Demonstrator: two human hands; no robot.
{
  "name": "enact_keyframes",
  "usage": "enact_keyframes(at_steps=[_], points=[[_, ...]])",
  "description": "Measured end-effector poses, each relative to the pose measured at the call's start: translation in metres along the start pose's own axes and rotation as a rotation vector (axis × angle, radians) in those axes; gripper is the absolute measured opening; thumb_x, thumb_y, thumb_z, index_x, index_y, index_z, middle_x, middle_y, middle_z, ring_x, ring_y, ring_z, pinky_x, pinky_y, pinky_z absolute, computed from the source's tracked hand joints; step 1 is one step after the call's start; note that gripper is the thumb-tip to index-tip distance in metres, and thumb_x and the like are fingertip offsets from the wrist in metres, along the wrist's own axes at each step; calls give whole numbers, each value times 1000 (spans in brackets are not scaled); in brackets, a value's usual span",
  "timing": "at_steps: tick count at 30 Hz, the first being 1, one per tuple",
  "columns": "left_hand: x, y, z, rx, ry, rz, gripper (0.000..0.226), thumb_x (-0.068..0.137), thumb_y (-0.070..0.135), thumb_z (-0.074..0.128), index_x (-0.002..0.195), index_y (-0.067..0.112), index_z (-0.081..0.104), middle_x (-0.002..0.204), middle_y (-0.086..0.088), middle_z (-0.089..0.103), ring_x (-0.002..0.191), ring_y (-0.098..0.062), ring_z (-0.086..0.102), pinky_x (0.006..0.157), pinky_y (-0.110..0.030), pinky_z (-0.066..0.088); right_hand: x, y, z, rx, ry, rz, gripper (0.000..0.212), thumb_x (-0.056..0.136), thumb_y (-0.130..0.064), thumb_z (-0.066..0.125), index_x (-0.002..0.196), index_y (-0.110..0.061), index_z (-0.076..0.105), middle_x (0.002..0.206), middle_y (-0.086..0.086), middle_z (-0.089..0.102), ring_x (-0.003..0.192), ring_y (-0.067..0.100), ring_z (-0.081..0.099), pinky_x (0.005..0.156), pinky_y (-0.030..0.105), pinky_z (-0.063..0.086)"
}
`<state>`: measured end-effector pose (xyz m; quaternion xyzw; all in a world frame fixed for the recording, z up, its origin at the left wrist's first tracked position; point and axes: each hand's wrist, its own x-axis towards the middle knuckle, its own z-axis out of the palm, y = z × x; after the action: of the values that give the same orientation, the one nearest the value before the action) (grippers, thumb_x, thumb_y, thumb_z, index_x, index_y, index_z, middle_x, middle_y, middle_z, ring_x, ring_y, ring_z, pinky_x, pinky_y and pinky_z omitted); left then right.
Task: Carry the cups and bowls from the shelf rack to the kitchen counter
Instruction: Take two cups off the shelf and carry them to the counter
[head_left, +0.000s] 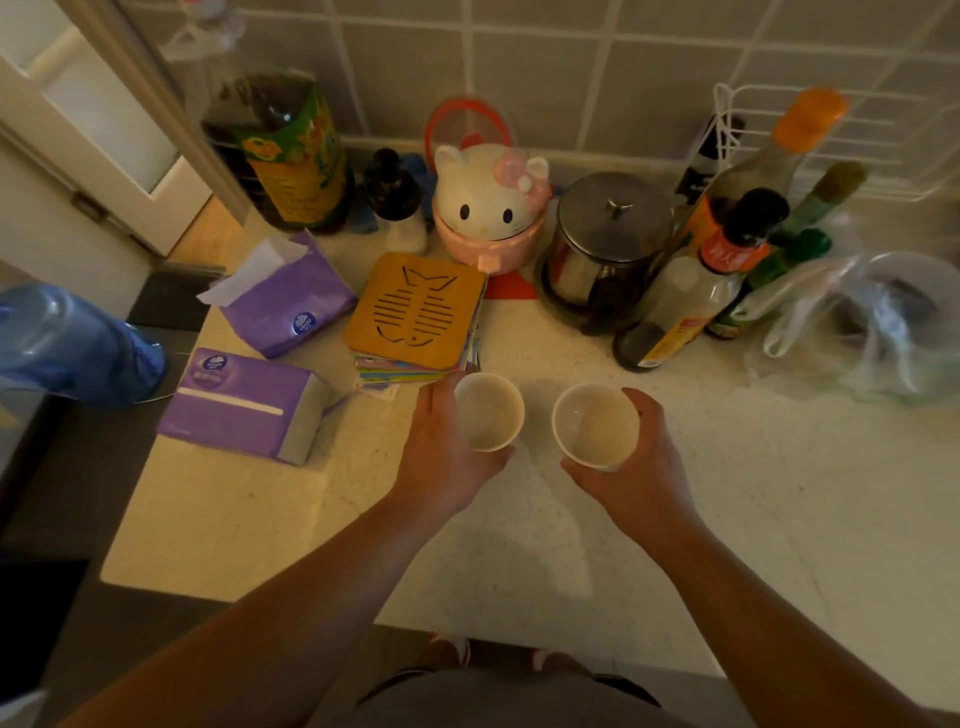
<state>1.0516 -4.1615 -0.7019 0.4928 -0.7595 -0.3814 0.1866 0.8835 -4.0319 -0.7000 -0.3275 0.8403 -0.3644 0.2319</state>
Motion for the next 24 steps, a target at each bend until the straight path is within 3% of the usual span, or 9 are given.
enact_keyframes(at_steps=[13,20,24], points=[[-1,-4,7,-20,69,46,102,52,31,92,138,28,38,134,2,45,122,-11,42,92,-24,34,6,9,9,23,-17,16,100,48,-46,87,128,-46,28,113,-24,41,95,1,46,63,9,31],[0,-6,10,-9,89,49,104,50,36,91,137,35,34,121,18,35,111,4,35,88,-20,34,7,11,11,30,-9,5,99,49,-48,86,129,-47,27,114,-25,41,98,2,46,64,9,31],[1,-10,11,-21,61,32,109,47,41,92,138,36,31,121,20,33,112,5,33,91,-23,34,6,13,12,12,-13,8,103,50,-48,87,132,-47,25,117,-24,40,104,4,46,68,13,34]])
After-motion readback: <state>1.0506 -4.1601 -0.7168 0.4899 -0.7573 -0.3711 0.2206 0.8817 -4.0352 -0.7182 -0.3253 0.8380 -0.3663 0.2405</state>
